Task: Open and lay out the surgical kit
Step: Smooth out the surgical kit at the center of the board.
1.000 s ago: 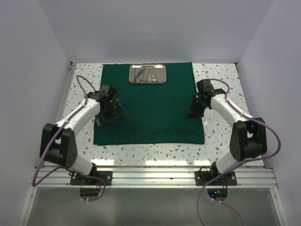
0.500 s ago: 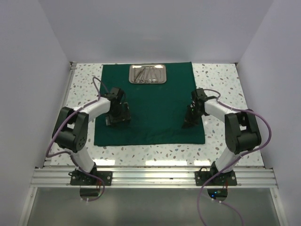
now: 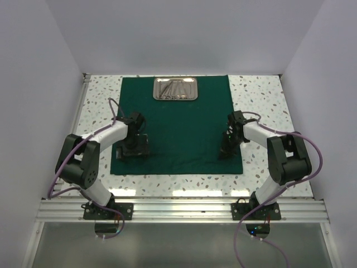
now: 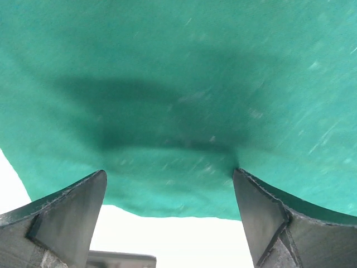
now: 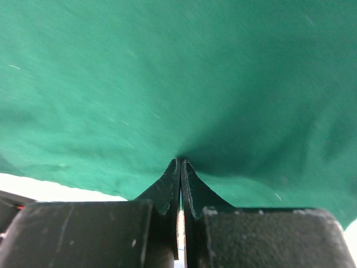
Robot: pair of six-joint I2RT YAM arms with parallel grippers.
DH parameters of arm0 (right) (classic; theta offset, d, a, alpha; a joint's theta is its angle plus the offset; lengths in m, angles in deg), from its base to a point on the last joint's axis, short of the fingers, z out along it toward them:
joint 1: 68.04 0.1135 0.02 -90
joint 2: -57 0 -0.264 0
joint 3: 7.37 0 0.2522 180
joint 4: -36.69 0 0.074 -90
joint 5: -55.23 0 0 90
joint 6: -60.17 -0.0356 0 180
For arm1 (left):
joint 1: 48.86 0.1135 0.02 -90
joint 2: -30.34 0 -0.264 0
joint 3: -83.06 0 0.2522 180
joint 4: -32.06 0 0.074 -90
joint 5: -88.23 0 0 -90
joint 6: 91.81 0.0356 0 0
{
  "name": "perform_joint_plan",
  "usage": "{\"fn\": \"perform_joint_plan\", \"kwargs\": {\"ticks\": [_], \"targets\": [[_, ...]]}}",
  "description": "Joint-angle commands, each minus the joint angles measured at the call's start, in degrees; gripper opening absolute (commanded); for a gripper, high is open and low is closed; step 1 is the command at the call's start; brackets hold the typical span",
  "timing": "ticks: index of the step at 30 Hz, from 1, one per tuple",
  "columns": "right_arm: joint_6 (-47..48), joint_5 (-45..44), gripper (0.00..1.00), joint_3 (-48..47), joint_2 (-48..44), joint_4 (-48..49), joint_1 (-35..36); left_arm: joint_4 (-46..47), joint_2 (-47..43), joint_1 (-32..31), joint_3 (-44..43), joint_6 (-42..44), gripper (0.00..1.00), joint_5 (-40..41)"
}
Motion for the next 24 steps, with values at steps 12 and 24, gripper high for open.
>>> {"fn": "perform_joint_plan", "kwargs": {"ticks": [12, 24], "targets": [[5.19, -9.16, 0.81, -31.48, -3.97, -24.45, 0.24, -6.13, -2.29, -0.24, -30.83, 4.34, 1.0, -6.16], [3.08, -6.17, 0.46, -30.88, -1.85, -21.47, 0.15, 14.71, 9.67, -16.76, -24.68, 4.08, 0.99, -22.97]]}}
